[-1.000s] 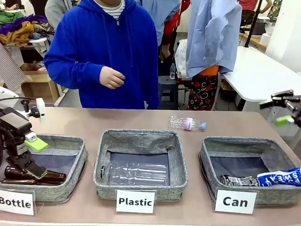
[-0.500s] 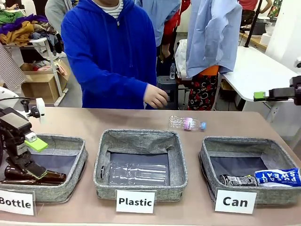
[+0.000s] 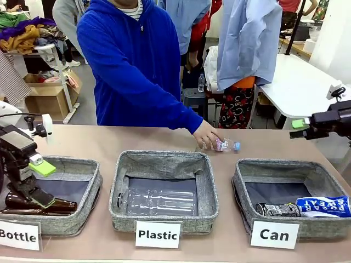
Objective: Sort the can waste into the basket.
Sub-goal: Pick up the can waste from the table and place it in the right Fabric basket.
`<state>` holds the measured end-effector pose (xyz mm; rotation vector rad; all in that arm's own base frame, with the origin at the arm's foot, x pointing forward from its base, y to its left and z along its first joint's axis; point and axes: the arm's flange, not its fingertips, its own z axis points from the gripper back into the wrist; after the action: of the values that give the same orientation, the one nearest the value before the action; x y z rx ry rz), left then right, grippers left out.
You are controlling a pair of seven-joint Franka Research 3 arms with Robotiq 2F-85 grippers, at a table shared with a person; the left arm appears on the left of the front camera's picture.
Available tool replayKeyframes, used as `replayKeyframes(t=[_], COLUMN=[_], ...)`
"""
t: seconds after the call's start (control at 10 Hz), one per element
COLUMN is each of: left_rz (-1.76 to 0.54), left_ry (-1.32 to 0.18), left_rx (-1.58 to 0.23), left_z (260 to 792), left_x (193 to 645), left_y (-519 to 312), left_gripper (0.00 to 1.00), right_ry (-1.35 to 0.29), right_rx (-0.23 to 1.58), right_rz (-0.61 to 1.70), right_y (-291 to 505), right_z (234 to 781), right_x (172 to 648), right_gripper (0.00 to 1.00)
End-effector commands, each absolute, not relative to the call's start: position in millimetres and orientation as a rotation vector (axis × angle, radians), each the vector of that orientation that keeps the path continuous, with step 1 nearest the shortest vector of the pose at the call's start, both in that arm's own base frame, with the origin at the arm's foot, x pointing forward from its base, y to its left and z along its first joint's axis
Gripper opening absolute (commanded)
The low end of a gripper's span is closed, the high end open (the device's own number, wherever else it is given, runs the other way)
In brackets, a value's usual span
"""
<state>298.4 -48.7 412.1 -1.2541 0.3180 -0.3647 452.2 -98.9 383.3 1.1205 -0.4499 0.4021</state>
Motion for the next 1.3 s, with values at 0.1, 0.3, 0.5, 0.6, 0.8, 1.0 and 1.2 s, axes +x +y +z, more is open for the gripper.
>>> replayKeyframes(t=[0.1,0.3,0.5,0.6,0.8,1.0,1.2], left_rz=[-0.362,-0.362,-0.362,-0.362,-0.362,-0.362,-0.362], left_ry=[0.323,0.323,0.323,0.323,0.323,0.323,0.323], left_rx=[-1.254,-1.254,-1.254,-1.254,-1.254,-1.254,-1.254], left_z=[413.3,413.3,413.3,413.3,413.3,413.3,413.3], left_x=[296.2,296.2,296.2,296.2,296.2,296.2,296.2], left_y=[-46.3,-46.3,-46.3,-46.3,-46.3,-46.3,-46.3], left_gripper=[1.0,1.0,1.0,1.0,1.0,1.0,1.0], right_ry=[-0.491,-0.491,-0.491,-0.491,-0.491,-0.491,-0.491], right_rx=[1.114,1.114,1.114,1.114,1.114,1.114,1.114], right_rz=[0.323,0.323,0.323,0.323,0.323,0.323,0.323], right_y=[-97.0,-97.0,-97.0,-97.0,-97.0,-97.0,-97.0], right_z=[384.2,384.2,384.2,384.2,384.2,384.2,384.2], right_x=[464.9,464.9,464.9,464.9,464.9,464.9,464.9], right_gripper=[1.0,1.0,1.0,1.0,1.0,1.0,1.0])
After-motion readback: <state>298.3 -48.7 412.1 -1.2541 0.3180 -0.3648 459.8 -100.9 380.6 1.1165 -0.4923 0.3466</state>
